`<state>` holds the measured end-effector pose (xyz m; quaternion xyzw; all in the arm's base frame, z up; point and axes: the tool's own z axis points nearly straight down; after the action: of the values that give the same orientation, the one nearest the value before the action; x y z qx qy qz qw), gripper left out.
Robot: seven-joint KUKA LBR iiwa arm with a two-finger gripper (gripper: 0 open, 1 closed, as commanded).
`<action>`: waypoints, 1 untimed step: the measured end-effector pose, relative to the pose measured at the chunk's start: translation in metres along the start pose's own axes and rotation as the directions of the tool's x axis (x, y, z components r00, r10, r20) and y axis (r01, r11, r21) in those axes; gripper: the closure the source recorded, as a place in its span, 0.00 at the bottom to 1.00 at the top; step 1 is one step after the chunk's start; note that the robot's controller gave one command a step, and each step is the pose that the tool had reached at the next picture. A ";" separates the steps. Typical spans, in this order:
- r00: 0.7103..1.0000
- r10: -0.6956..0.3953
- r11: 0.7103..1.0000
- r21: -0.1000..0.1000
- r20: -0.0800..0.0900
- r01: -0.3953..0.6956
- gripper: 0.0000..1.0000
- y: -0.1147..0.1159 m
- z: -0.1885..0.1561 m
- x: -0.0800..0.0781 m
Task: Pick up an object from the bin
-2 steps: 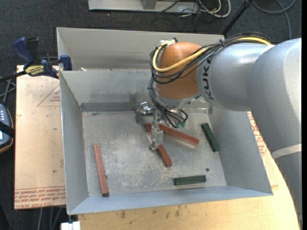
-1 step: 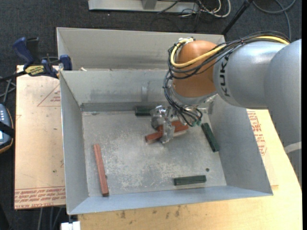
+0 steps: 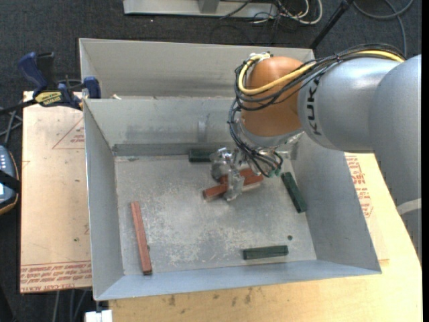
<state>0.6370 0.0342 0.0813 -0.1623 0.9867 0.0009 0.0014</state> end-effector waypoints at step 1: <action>1.000 -0.024 1.000 0.000 -0.002 0.024 1.00 0.012 -0.029 -0.015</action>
Offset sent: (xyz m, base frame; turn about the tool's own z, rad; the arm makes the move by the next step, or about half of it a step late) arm -0.0244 -0.0192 0.1284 0.0129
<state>0.6472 0.0504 0.1103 -0.1741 0.9847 0.0005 0.0005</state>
